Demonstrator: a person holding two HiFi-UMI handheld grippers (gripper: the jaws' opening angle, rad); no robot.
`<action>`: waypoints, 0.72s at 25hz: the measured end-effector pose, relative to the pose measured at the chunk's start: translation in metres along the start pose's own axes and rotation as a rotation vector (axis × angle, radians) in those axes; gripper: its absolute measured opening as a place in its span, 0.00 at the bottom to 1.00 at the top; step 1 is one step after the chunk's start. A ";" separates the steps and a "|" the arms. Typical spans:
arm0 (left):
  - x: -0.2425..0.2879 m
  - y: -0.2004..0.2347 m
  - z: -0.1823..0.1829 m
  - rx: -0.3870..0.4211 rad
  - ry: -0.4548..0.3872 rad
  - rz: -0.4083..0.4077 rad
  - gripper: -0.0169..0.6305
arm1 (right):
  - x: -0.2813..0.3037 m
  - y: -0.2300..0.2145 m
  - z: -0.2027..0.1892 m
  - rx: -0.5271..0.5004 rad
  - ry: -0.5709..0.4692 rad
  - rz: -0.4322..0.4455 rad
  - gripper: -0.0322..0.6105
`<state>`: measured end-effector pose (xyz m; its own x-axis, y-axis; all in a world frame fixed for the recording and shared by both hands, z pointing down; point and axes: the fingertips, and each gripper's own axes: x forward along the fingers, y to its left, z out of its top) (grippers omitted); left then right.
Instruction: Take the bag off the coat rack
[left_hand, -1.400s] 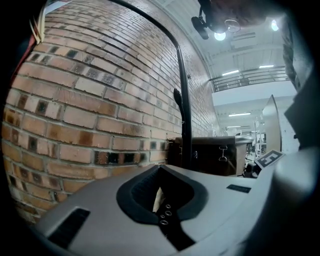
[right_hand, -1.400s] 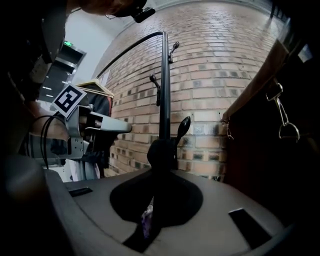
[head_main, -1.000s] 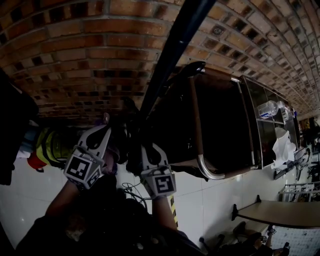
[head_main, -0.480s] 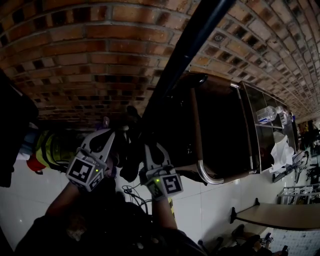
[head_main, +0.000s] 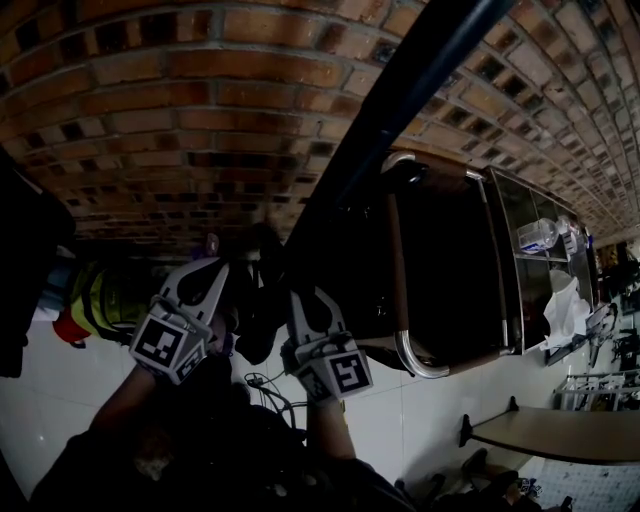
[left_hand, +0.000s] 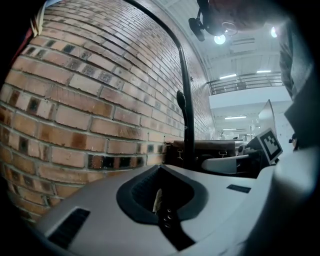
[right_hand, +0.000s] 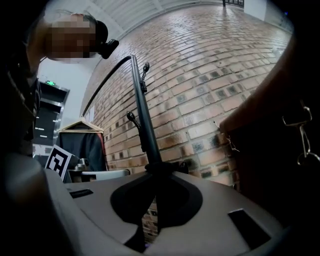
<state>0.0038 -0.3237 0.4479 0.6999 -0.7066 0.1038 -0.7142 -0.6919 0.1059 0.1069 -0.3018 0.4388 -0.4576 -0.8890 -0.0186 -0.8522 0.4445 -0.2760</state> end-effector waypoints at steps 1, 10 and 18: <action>0.001 0.000 0.001 -0.004 0.000 -0.002 0.05 | 0.001 -0.001 0.003 0.016 -0.012 0.003 0.07; 0.007 -0.001 0.005 -0.014 -0.013 -0.014 0.05 | -0.007 0.001 0.081 -0.023 -0.171 0.008 0.07; 0.003 -0.010 0.017 0.002 -0.037 -0.034 0.06 | -0.035 -0.017 0.126 -0.056 -0.277 -0.081 0.07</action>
<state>0.0130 -0.3220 0.4302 0.7234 -0.6875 0.0635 -0.6899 -0.7161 0.1064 0.1691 -0.2925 0.3226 -0.3073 -0.9147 -0.2626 -0.8994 0.3693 -0.2340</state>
